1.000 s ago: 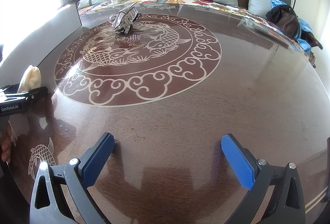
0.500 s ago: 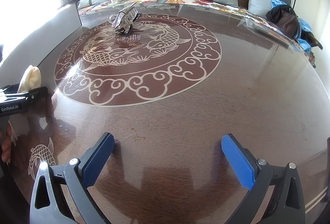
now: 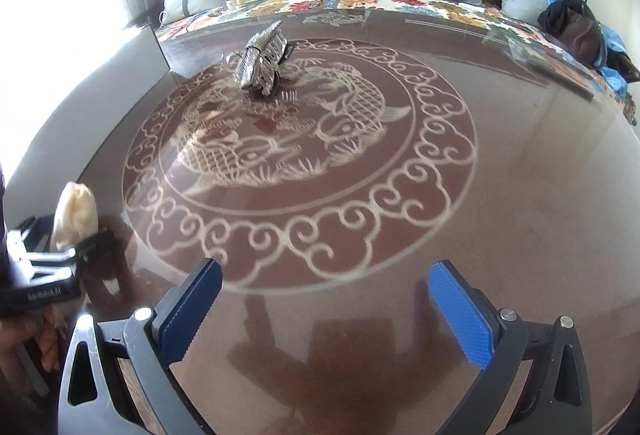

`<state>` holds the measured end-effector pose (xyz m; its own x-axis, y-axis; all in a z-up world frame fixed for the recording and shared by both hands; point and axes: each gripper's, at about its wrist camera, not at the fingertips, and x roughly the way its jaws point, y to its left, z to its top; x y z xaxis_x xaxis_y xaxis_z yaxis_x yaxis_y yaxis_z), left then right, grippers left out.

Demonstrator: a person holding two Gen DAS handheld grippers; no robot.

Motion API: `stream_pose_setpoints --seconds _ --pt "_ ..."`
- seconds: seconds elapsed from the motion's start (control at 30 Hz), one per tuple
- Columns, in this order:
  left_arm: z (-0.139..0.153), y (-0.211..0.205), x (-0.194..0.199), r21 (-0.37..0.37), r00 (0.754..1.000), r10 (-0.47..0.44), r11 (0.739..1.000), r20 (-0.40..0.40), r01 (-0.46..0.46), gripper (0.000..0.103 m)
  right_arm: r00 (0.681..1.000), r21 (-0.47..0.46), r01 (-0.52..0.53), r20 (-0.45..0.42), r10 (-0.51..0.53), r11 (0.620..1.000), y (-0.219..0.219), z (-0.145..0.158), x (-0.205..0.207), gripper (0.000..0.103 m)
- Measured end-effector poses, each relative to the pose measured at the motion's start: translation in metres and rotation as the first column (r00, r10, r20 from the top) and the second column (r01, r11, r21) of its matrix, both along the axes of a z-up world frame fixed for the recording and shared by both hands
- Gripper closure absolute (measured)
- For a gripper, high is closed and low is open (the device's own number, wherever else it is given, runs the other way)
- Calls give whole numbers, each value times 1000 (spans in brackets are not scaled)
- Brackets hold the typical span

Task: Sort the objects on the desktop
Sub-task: 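Lower the right tool onto the rhinestone bow hair clip and close on it, then carry the hat with the left tool while the right tool carries the bow clip to the box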

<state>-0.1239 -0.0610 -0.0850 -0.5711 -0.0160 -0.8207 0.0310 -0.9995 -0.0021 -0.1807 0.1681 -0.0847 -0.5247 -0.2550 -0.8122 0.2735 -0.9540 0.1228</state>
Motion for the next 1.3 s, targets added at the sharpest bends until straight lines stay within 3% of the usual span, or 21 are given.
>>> stream_pose_setpoints --seconds 0.17,0.37,0.4,0.43,0.5,0.7,1.0,1.17,1.23,1.3 --pt "0 0 0 0 1000 0 1000 0 0 0 998 -102 -49 24 52 994 -71 13 -87 0" --pt "0 0 0 0 1000 0 1000 0 0 0 993 -43 19 117 -14 999 -107 -6 -160 1" --pt "0 0 0 0 1000 0 1000 0 0 0 991 -46 24 130 -18 999 -107 -9 -165 7" --pt "0 0 0 0 1000 -1 1000 0 1 0 990 -40 27 141 -21 999 -108 -11 -167 28" --pt "1 0 0 1 1000 0 1000 -1 0 0 994 -36 10 106 -6 999 -106 -8 -163 38" --pt "1 0 1 0 1000 2 1000 -1 -2 0 996 -17 -53 65 54 998 -75 -6 -111 40" --pt "1 -1 3 0 1000 4 1000 0 -4 0 995 27 -103 3 103 994 2 -10 71 40" --pt "1 -2 1 1 998 -50 999 43 50 0 998 34 -68 12 68 997 22 -13 98 36" --pt "2 -2 -4 2 993 -78 997 90 78 0 997 34 -64 33 63 997 24 -12 95 25" --pt "3 -2 -8 3 989 -80 997 128 80 0 996 49 -73 47 71 996 21 -11 92 21"
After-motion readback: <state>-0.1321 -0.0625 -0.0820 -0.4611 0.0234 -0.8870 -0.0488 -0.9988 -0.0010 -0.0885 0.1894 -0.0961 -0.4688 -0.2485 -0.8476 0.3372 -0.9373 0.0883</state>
